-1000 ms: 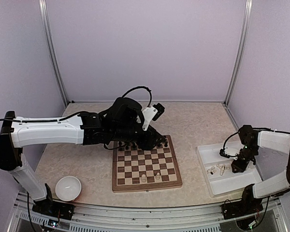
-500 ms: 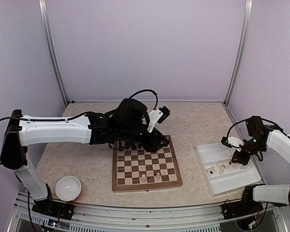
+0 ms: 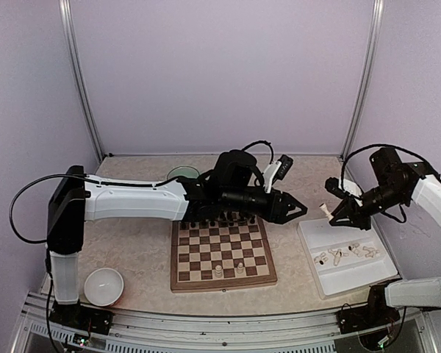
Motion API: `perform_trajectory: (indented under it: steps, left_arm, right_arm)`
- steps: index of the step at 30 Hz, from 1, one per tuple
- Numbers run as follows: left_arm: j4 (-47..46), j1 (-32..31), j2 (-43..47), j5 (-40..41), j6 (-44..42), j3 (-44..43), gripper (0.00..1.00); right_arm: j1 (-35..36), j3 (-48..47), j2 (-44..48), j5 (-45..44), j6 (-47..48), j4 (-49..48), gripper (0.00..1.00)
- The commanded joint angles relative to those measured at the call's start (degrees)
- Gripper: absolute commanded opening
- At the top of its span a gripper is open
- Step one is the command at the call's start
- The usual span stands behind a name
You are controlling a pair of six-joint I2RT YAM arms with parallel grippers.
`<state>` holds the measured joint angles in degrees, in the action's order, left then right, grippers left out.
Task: Set up the chess pieces on the board
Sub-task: Pass from the right arm to the left
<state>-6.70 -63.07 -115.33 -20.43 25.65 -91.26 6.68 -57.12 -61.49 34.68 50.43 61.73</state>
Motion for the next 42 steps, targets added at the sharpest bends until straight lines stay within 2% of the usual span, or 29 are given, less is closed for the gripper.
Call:
perform_trajectory:
  steps: [1, 9, 14, 18, 21, 25, 31, 37, 40, 42]
  left_arm:
    - [-8.1, 0.2, -5.9, -6.7, 9.8, -5.0, 0.54]
    - [-9.2, 0.1, -9.7, -8.1, 12.4, -6.3, 0.53]
    - [-9.8, 0.4, -9.2, -9.0, 12.6, -5.4, 0.44]
    - [-11.1, 0.5, -8.8, -10.5, 13.6, -3.8, 0.32]
    - [-11.4, 0.7, -8.1, -11.2, 14.0, -2.1, 0.31]
    - [-12.1, 1.1, -6.3, -11.2, 14.2, 0.8, 0.37]
    - [-13.9, 1.5, -3.8, -11.6, 14.3, 4.2, 0.22]
    - [-15.8, 1.6, -3.5, -12.3, 14.9, 4.7, 0.17]
    - [-16.3, 1.6, -3.4, -12.5, 15.1, 4.7, 0.18]
    - [-16.3, 1.7, -3.4, -12.1, 15.3, 4.6, 0.31]
  right_arm:
    - [5.0, -3.8, -2.9, 4.6, 0.0, 2.9, 0.12]
    - [13.4, -5.6, -6.5, 2.1, -2.8, 2.1, 0.13]
    - [16.5, -5.6, -6.7, 0.3, -4.9, 1.3, 0.13]
    - [17.1, -5.9, -6.9, -0.6, -5.8, 1.3, 0.12]
    - [17.1, -6.2, -6.7, -1.1, -6.3, 1.0, 0.12]
    - [17.2, -6.5, -7.1, -2.1, -6.4, 0.7, 0.12]
    - [17.1, -6.9, -8.3, -1.5, -6.7, -0.2, 0.12]
    - [17.1, -8.9, -9.8, -0.5, -6.3, 0.1, 0.12]
    - [17.1, -9.4, -10.0, -0.1, -6.0, 0.3, 0.12]
    - [17.1, -9.7, -10.2, 0.2, -5.8, 0.6, 0.12]
